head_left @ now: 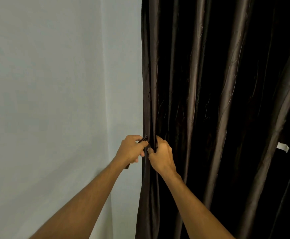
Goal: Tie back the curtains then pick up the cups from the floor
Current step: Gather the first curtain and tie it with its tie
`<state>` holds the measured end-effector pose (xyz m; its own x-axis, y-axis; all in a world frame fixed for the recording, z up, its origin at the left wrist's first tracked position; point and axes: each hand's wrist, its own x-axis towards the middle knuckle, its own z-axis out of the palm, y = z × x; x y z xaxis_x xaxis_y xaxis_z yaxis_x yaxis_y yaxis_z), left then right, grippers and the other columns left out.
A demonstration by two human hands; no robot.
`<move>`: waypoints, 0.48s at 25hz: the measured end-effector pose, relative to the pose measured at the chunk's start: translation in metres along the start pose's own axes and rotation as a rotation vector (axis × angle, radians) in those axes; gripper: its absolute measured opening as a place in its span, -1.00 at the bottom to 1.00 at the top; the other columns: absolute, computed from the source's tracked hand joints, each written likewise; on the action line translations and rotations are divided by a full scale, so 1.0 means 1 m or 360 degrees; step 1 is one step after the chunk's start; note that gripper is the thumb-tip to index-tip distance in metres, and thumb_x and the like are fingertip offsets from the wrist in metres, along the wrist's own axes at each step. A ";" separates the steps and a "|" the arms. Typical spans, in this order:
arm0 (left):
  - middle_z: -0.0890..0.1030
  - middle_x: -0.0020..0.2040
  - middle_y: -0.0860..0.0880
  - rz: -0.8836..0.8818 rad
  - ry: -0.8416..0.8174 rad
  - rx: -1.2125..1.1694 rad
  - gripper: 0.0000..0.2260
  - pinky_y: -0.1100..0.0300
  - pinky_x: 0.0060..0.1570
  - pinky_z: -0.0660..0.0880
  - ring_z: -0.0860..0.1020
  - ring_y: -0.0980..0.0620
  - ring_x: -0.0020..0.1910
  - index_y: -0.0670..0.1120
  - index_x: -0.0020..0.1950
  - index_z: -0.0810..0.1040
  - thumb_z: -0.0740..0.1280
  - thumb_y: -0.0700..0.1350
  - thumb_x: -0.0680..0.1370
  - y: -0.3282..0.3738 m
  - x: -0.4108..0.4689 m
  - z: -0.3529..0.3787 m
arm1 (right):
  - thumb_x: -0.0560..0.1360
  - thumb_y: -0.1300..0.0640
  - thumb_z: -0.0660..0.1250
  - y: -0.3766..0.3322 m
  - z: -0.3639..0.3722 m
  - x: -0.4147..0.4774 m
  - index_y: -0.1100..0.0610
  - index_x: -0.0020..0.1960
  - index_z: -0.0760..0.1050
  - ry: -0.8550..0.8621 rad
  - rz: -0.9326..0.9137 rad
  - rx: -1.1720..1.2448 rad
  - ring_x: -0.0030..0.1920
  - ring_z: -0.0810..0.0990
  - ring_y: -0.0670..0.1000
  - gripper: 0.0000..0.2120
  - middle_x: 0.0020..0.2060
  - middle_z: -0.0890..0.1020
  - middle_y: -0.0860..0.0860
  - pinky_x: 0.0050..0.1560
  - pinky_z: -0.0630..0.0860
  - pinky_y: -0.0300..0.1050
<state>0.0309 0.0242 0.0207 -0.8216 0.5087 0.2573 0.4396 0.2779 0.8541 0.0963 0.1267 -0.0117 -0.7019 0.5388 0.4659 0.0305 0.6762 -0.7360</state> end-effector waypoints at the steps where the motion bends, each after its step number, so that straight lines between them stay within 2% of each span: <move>1: 0.62 -0.31 -0.14 0.0008 0.0061 0.0068 -0.85 0.24 -0.52 0.42 0.46 0.06 -0.53 -0.10 -0.09 0.61 0.30 -0.07 0.58 -0.001 0.002 -0.001 | 0.57 0.19 0.32 0.000 0.003 0.002 0.19 0.35 0.43 0.0041 0.0006 -0.0013 0.13 0.60 0.10 -0.64 0.19 0.52 0.10 0.10 0.61 -0.02; 3: 0.59 -0.30 -0.13 0.0042 0.0170 0.0196 -0.83 0.16 -0.40 0.50 0.51 0.00 -0.42 -0.17 -0.16 0.57 0.27 -0.14 0.56 -0.003 0.006 -0.003 | 0.58 0.17 0.32 -0.001 0.007 0.000 0.23 0.21 0.52 0.0096 -0.0002 -0.0071 0.05 0.61 0.08 -0.77 0.10 0.54 0.10 0.07 0.63 -0.01; 5: 0.63 -0.23 -0.11 0.0109 0.0198 0.0285 -0.83 0.06 -0.21 0.58 0.59 -0.05 -0.28 -0.18 -0.12 0.57 0.22 -0.17 0.56 -0.006 0.009 -0.004 | 0.61 0.21 0.25 -0.003 0.012 -0.004 0.21 0.20 0.53 0.0142 -0.0053 -0.0177 0.00 0.64 0.08 -0.80 0.06 0.59 0.11 0.04 0.64 0.00; 7: 0.65 -0.15 -0.07 0.0161 0.0171 0.0316 -0.81 0.05 -0.11 0.57 0.61 -0.05 -0.19 -0.11 0.04 0.59 0.19 -0.16 0.57 -0.008 0.010 -0.002 | 0.61 0.30 0.20 -0.006 0.017 -0.008 0.17 0.36 0.43 0.0113 -0.0098 -0.0328 -0.01 0.66 0.09 -0.66 0.06 0.63 0.14 0.03 0.64 0.02; 9: 0.65 -0.05 -0.08 0.0190 0.0146 0.0337 -0.73 0.03 -0.04 0.56 0.61 -0.05 -0.11 -0.06 0.23 0.54 0.17 -0.13 0.58 -0.006 0.008 0.003 | 0.57 0.29 0.23 -0.010 0.024 -0.012 0.13 0.54 0.19 -0.0033 -0.0112 -0.0333 0.01 0.67 0.08 -0.43 0.13 0.63 0.14 0.00 0.65 0.04; 10: 0.64 0.03 -0.09 0.0198 0.0143 0.0360 -0.67 0.01 0.03 0.55 0.61 -0.07 -0.04 -0.04 0.33 0.48 0.15 -0.10 0.59 -0.004 0.007 0.006 | 0.56 0.25 0.26 -0.012 0.028 -0.014 0.13 0.57 0.11 -0.0110 -0.0096 -0.0283 0.01 0.67 0.07 -0.37 0.17 0.62 0.14 -0.01 0.65 0.04; 12: 0.58 0.22 -0.13 0.0237 0.0125 0.0406 -0.59 0.00 0.17 0.50 0.57 -0.11 0.12 0.02 0.49 0.30 0.13 -0.05 0.62 0.001 0.001 0.011 | 0.56 0.18 0.31 -0.013 0.034 -0.017 0.16 0.56 0.09 -0.0163 -0.0049 -0.0285 0.04 0.66 0.08 -0.34 0.25 0.57 0.15 -0.04 0.63 -0.05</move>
<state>0.0344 0.0342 0.0165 -0.7625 0.4974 0.4138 0.6261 0.4059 0.6658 0.0839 0.0914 -0.0269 -0.7727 0.4688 0.4279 0.1275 0.7751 -0.6189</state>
